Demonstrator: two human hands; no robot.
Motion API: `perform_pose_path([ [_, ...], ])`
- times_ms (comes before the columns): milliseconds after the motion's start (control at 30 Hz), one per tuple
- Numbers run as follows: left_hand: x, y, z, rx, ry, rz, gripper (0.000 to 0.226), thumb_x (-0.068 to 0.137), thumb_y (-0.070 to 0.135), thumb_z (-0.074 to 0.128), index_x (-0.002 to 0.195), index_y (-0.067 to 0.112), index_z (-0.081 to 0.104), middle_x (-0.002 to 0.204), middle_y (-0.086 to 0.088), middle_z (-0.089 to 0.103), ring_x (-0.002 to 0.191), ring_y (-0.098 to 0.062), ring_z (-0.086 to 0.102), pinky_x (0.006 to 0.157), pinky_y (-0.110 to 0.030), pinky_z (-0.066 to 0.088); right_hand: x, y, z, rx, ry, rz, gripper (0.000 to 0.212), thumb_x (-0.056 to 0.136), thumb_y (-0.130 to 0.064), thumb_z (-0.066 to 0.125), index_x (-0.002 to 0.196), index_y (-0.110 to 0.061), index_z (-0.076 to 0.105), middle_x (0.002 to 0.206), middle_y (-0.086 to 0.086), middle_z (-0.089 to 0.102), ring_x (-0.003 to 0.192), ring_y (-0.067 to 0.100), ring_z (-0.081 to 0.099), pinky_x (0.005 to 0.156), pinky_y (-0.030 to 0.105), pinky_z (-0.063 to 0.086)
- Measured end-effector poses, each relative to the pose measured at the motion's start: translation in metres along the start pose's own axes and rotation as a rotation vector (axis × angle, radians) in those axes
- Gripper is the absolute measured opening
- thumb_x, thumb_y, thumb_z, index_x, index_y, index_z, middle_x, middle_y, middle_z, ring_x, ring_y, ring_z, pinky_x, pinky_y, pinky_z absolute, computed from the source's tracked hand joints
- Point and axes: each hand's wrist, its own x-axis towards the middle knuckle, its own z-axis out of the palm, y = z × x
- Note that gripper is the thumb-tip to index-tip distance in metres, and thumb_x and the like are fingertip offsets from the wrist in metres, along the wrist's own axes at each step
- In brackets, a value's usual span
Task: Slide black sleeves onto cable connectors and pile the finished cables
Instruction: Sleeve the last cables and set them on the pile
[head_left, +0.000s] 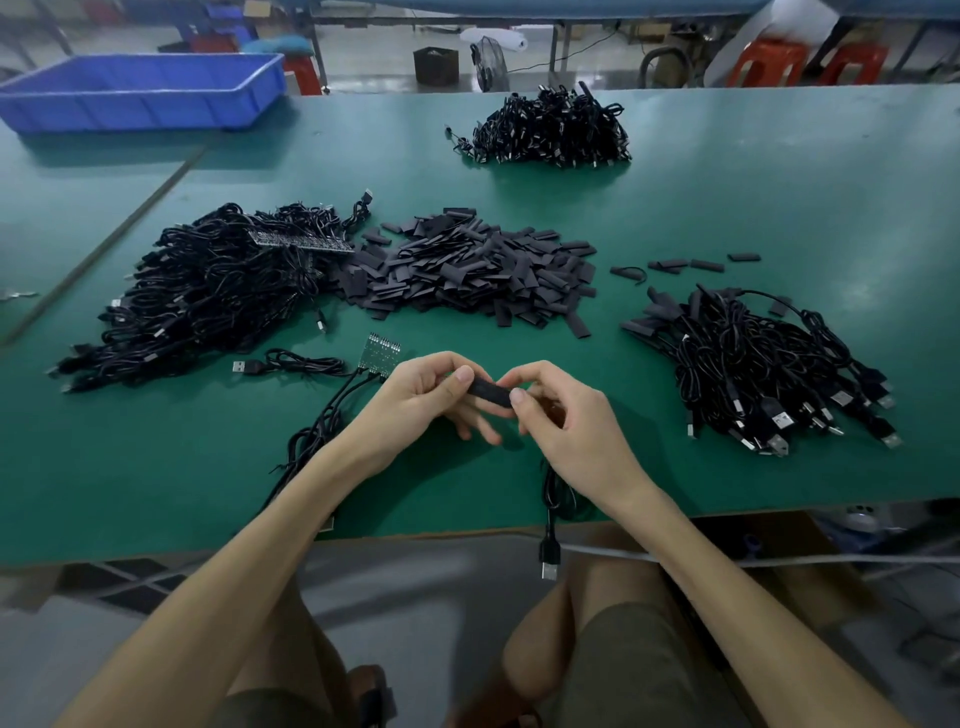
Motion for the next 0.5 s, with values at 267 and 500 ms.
perform_pose_path([
  [267, 0.0032, -0.0015, 0.006, 0.087, 0.083, -0.043, 0.02, 0.105, 0.015, 0.051, 0.095, -0.002, 0.054, 0.07, -0.018, 0.073, 0.06, -0.028, 0.07, 0.056, -0.028, 0.051, -0.0036, -0.0058, 0.0085, -0.236, 0.016, -0.068, 0.026, 0.095, -0.041, 0.072, 0.11, -0.023, 0.062, 0.099, -0.011, 0.06, 0.088, 0.005, 0.058, 0.079, 0.027, 0.051],
  [500, -0.0002, -0.0004, 0.0031, 0.064, 0.046, 0.035, 0.032, 0.108, 0.018, 0.042, 0.094, -0.008, 0.056, 0.075, -0.01, 0.073, 0.065, -0.033, 0.073, 0.057, -0.033, 0.051, -0.0025, -0.0028, 0.0114, -0.165, 0.106, -0.086, 0.021, 0.094, -0.036, 0.077, 0.093, -0.021, 0.062, 0.088, -0.013, 0.062, 0.083, 0.006, 0.06, 0.067, 0.014, 0.044],
])
